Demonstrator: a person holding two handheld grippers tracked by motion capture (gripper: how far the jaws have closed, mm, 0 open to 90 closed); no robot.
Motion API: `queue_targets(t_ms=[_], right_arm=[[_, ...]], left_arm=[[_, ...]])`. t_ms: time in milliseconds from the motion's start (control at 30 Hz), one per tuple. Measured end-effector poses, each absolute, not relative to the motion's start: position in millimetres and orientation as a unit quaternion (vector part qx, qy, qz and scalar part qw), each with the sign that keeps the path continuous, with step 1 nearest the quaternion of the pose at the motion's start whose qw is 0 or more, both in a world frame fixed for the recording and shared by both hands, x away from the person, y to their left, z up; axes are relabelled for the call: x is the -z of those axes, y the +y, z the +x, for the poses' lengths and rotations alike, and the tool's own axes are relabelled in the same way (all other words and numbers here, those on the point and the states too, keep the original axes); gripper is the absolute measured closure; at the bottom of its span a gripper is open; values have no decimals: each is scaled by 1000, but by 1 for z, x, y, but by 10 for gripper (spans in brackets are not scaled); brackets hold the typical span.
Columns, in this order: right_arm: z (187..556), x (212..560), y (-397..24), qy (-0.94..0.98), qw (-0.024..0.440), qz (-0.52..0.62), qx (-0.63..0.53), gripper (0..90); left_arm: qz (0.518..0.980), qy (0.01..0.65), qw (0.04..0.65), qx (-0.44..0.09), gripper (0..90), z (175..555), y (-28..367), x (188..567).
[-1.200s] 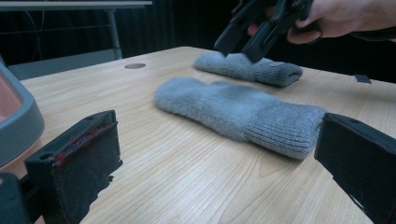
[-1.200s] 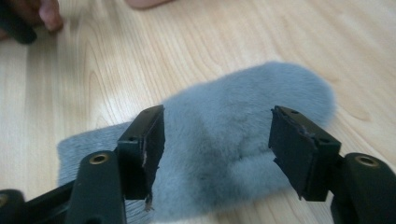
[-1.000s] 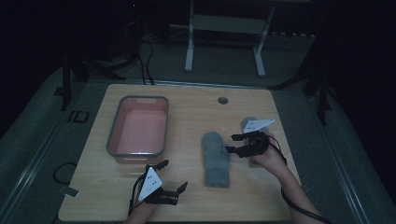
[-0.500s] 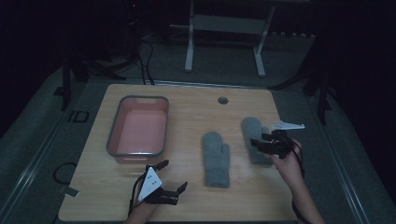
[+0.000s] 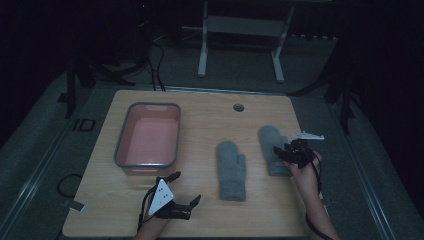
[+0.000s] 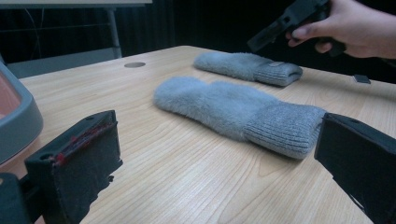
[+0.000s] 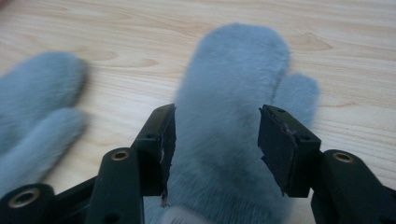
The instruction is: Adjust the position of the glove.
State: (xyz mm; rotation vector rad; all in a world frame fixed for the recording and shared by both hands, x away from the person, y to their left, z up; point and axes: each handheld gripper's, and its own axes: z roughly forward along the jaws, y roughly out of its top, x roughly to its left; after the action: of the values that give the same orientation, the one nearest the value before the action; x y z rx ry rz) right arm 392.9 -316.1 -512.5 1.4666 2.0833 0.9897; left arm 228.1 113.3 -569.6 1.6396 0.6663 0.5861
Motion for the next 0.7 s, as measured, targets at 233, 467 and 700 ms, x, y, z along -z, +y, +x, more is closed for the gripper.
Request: queue_targets(t_ms=[233, 467, 700], right_arm=[[408, 537, -308, 749, 215, 544, -312, 397], [404, 548, -306, 752, 222, 536, -313, 551], [406, 544, -299, 754, 215, 545, -297, 747]], left_arm=[[706, 286, 596, -253, 5, 228, 113, 570], [711, 284, 594, -245, 5, 227, 113, 569], [715, 290, 586, -247, 5, 227, 111, 569]])
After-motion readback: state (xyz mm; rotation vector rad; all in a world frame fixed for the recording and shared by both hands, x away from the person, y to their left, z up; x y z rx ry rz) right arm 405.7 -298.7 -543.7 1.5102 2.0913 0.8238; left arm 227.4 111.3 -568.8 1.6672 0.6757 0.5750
